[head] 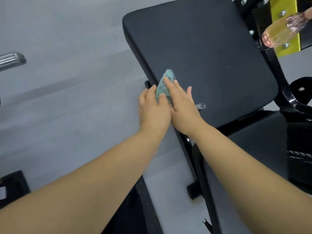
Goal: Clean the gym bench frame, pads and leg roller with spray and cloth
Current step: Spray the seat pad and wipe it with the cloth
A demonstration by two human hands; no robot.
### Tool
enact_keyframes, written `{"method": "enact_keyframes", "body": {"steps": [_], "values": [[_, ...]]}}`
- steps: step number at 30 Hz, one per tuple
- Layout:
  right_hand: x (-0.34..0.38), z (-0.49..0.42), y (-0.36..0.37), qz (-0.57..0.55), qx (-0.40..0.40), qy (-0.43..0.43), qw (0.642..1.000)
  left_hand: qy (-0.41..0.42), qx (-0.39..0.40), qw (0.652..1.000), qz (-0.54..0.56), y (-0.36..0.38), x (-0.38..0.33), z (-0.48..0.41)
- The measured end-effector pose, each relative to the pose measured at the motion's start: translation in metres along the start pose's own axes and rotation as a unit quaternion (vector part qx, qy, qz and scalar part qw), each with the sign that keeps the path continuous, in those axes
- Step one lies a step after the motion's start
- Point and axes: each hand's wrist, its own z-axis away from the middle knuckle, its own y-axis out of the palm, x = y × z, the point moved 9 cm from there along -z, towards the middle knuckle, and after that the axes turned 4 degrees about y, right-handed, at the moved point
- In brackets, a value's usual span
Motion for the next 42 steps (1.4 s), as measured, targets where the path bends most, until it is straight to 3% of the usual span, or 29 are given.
{"method": "enact_keyframes", "body": {"steps": [3, 5, 7, 10, 12, 15, 18, 20, 26, 31, 36, 42], "values": [[-0.007, 0.027, -0.011, -0.263, 0.022, 0.082, 0.961, 0.003, 0.023, 0.999, 0.034, 0.026, -0.001, 0.015], [-0.02, 0.038, -0.022, -0.335, -0.025, 0.126, 0.933, -0.017, 0.065, 0.997, 0.029, 0.05, 0.002, 0.022], [-0.032, 0.04, -0.036, -0.291, -0.098, 0.135, 0.942, -0.047, 0.07, 0.996, 0.015, 0.062, 0.011, 0.022], [-0.042, 0.033, -0.058, -0.033, -0.208, 0.093, 0.973, -0.072, 0.017, 0.997, 0.031, 0.06, 0.026, 0.015], [-0.048, 0.023, -0.056, 0.078, -0.226, 0.055, 0.97, -0.091, -0.014, 0.993, 0.072, 0.056, 0.041, 0.011], [-0.061, 0.017, -0.047, 0.158, -0.243, 0.054, 0.955, -0.107, -0.002, 0.985, 0.133, 0.062, 0.069, 0.026], [-0.063, 0.017, -0.047, 0.159, -0.258, 0.052, 0.951, -0.127, 0.027, 0.971, 0.201, 0.076, 0.079, 0.044], [-0.064, 0.016, -0.048, 0.154, -0.254, 0.049, 0.954, -0.133, 0.002, 0.966, 0.224, 0.079, 0.07, 0.036], [-0.061, 0.018, -0.045, 0.161, -0.254, 0.049, 0.952, -0.067, -0.118, 0.97, 0.201, 0.04, 0.043, -0.048], [-0.062, 0.016, -0.044, 0.171, -0.265, 0.049, 0.948, -0.052, -0.111, 0.984, 0.13, 0.041, 0.041, -0.054], [-0.062, 0.016, -0.045, 0.181, -0.268, 0.049, 0.945, -0.109, -0.052, 0.977, 0.173, 0.068, 0.079, -0.002], [-0.063, 0.017, -0.043, 0.186, -0.268, 0.046, 0.944, -0.045, -0.138, 0.981, 0.129, 0.024, 0.032, -0.104]]}}
